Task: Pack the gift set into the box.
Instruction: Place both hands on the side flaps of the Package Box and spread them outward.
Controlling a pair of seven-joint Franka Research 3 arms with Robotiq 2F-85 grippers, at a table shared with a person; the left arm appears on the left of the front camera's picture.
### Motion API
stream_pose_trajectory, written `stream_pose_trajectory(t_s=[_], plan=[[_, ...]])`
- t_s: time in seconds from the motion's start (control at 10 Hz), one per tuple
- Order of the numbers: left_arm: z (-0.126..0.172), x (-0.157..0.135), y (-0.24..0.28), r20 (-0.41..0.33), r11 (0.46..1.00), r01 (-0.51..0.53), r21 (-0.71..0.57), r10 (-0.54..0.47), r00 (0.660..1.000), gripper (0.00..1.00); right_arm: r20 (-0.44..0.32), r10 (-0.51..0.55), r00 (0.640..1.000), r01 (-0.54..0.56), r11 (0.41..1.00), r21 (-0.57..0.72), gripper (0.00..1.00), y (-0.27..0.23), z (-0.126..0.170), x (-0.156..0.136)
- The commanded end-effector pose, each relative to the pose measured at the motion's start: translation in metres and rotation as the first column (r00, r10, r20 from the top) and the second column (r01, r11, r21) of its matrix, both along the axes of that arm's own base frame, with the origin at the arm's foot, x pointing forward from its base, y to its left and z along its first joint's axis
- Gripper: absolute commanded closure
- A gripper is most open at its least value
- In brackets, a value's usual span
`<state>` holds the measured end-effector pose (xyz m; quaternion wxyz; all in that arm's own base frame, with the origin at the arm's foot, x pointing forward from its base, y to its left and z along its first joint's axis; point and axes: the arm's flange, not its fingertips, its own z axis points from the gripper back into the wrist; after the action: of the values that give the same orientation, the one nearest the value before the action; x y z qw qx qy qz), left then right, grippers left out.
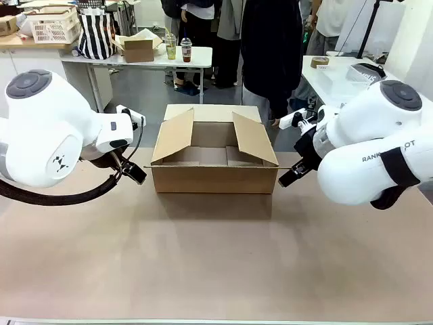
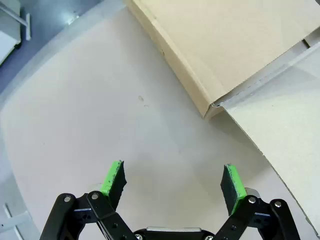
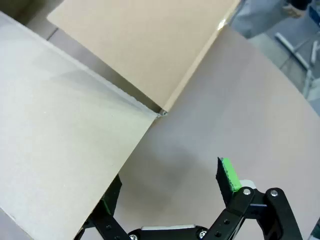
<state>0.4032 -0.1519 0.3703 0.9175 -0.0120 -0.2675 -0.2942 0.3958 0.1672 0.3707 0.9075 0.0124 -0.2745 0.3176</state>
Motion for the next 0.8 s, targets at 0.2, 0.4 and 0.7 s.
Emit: stream_pose_trajectory(t_s=[0.2,0.4,0.7], plan=[[0.0001,0.0000,0.0000,0.000,1.000,0.000,0.000,0.000,1.000,0.00,0.000,0.000,1.000,0.000,1.000,0.000,0.00,0.0000,0.0001,0.0000],[0.0001,0.0000,0.0000,0.000,1.000,0.000,0.000,0.000,1.000,0.00,0.000,0.000,1.000,0.000,1.000,0.000,0.00,0.0000,0.0001,0.0000],[0.0001,0.0000,0.0000,0.000,1.000,0.000,0.000,0.000,1.000,0.00,0.000,0.000,1.000,0.000,1.000,0.000,0.00,0.0000,0.0001,0.0000]])
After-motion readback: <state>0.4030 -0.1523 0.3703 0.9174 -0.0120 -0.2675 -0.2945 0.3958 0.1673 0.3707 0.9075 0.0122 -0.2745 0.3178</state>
